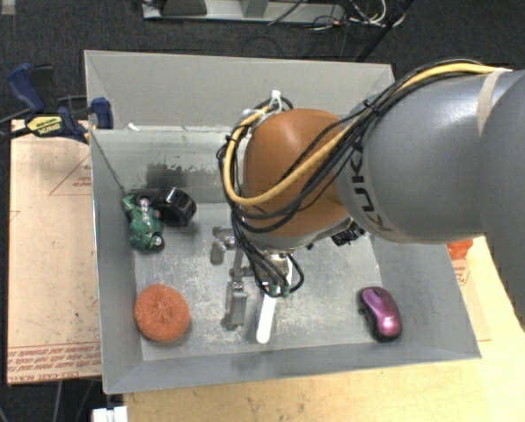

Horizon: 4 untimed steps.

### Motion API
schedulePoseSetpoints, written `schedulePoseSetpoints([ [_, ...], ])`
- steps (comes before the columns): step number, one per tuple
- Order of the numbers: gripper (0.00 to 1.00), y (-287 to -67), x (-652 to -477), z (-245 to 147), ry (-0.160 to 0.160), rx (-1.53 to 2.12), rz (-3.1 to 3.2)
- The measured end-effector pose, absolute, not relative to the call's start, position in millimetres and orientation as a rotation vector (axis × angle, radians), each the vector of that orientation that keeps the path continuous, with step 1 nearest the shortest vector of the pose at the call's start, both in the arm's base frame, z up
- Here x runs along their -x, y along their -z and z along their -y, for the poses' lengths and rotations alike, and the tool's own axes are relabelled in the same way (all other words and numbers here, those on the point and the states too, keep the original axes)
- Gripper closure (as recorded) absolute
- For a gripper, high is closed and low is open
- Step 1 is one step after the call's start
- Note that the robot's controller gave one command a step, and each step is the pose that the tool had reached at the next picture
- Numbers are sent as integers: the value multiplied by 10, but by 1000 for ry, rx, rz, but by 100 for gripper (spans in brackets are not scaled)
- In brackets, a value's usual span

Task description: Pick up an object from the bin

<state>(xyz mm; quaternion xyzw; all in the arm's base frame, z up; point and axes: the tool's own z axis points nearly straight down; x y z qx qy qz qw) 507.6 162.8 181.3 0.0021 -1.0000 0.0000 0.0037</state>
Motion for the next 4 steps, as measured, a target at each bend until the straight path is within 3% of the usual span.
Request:
schedulePoseSetpoints([
  [1, 0, -1856, -5093, -1620, 2, -1, 3141],
  [2, 0, -1721, -5089, -1656, 3, -104, 3146],
  [3, 0, -1208, -4996, -1876, 4, -295, 3131],
  [4, 0, -981, -5052, -2110, 3, -341, 3124],
])
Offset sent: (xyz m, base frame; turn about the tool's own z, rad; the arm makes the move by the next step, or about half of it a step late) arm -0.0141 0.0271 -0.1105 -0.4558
